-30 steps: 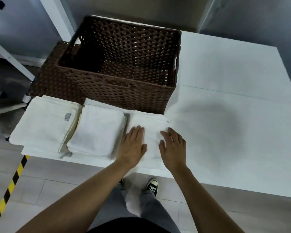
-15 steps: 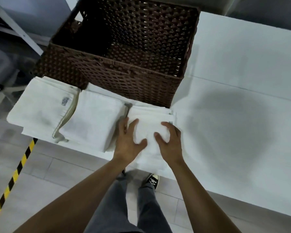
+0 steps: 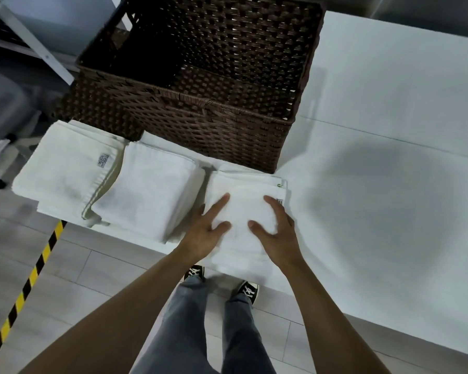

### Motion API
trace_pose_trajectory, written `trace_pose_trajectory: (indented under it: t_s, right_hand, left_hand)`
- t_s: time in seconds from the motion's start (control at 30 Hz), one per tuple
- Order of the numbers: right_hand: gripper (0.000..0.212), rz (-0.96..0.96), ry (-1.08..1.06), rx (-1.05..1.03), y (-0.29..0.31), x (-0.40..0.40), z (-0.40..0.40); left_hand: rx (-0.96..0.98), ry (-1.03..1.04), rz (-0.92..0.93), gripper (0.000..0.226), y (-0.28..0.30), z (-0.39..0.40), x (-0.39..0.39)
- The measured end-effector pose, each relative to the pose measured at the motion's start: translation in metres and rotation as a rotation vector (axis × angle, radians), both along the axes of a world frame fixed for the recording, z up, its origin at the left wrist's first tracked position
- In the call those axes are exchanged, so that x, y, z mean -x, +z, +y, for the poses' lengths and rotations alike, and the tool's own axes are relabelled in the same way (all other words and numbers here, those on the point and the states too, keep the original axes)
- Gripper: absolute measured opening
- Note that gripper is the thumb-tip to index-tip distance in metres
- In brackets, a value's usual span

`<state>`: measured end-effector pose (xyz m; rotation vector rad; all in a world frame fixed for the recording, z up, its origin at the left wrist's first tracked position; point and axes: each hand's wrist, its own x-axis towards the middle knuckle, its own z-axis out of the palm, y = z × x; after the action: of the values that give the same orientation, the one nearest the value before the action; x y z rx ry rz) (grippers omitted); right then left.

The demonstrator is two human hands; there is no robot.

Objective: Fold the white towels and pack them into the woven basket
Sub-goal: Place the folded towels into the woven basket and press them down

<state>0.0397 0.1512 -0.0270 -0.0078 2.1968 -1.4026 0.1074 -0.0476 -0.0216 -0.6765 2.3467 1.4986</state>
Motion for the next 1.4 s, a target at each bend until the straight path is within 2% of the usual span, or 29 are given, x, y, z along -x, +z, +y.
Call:
trace_pose_trajectory:
  t_s: [0.17,0.27,0.4,0.67,0.9,1.13,1.4]
  right_hand:
    - [0.066,-0.084,0.009,0.069,0.001,-0.016,0.023]
    - [0.067,-0.101,-0.036,0.121,0.004,-0.029,0.033]
    - [0.066,-0.067,-0.109,0.119,0.003,-0.041,0.045]
    - [0.065,-0.017,-0.136,0.074,0.001,-0.058,0.074]
    - [0.065,-0.032,-0.112,0.075,0.002,-0.054,0.091]
    - [0.064,0.000,-0.128,0.090,0.001,-0.060,0.095]
    - [0.066,0.090,-0.199,0.089,0.036,-0.048,0.103]
  left_hand:
    - [-0.192,0.029,0.055,0.071,-0.008,0.010,-0.020]
    - [-0.224,0.030,0.060,0.071,-0.010,0.019,-0.027]
    - [-0.223,0.036,0.023,0.070,-0.014,0.032,-0.034]
    - [-0.057,-0.001,-0.005,0.069,-0.003,0.069,-0.053]
    - [-0.188,0.058,0.034,0.059,-0.007,0.081,-0.050]
    - [-0.210,0.043,0.080,0.061,-0.008,0.090,-0.053]
    - [-0.189,-0.001,0.195,0.061,0.037,0.102,-0.032]
